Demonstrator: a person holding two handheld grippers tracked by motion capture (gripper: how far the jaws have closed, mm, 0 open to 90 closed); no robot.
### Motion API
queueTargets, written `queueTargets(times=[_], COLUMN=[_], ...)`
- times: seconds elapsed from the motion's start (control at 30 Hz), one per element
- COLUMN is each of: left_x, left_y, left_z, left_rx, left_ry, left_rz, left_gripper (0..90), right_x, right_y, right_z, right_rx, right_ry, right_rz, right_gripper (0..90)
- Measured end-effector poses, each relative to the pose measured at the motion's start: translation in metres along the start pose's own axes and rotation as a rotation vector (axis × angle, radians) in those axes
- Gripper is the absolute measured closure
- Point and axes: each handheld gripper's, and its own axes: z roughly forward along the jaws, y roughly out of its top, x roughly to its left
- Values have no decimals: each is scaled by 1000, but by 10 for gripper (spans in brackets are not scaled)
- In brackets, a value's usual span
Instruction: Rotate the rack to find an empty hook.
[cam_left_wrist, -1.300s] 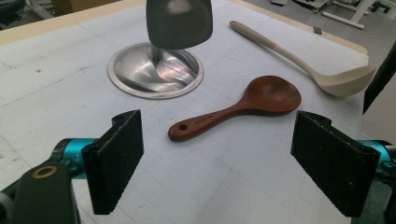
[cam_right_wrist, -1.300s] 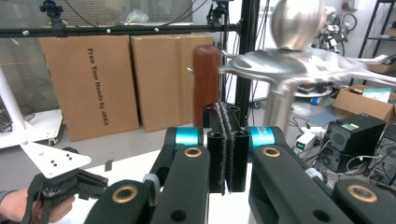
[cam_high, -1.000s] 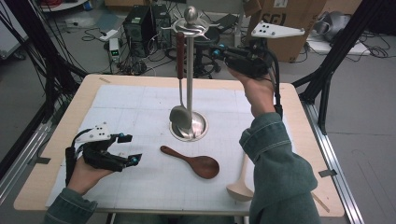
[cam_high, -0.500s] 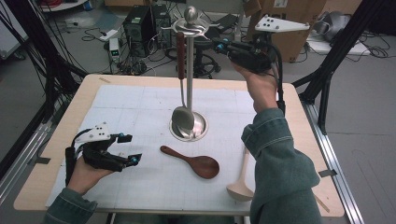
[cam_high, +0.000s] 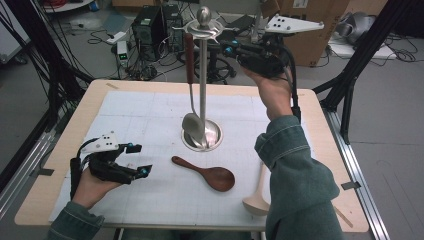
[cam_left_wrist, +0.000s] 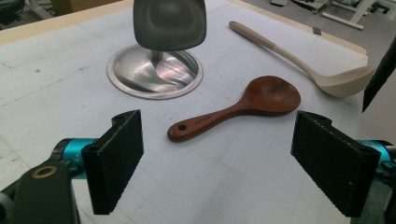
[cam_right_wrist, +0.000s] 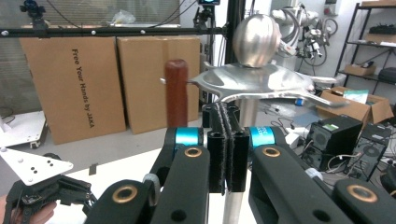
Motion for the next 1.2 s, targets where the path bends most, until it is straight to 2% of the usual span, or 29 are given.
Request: queueTargets(times=[0.77,1.03,1.2], left_x=[0,0,0], left_y=[0,0,0], left_z=[0,0,-1], left_rx=[2,2,1], left_ry=[3,8,8], left_rz=[-4,-3,-3], left_gripper=[176,176,176], right_x=[22,24,23], right_y=[8,8,9], right_z=[29,35,32], right_rx=[11,9,11], right_ry=[20,17,29], right_rz=[-38,-39,-40], right_gripper=[898,897,897])
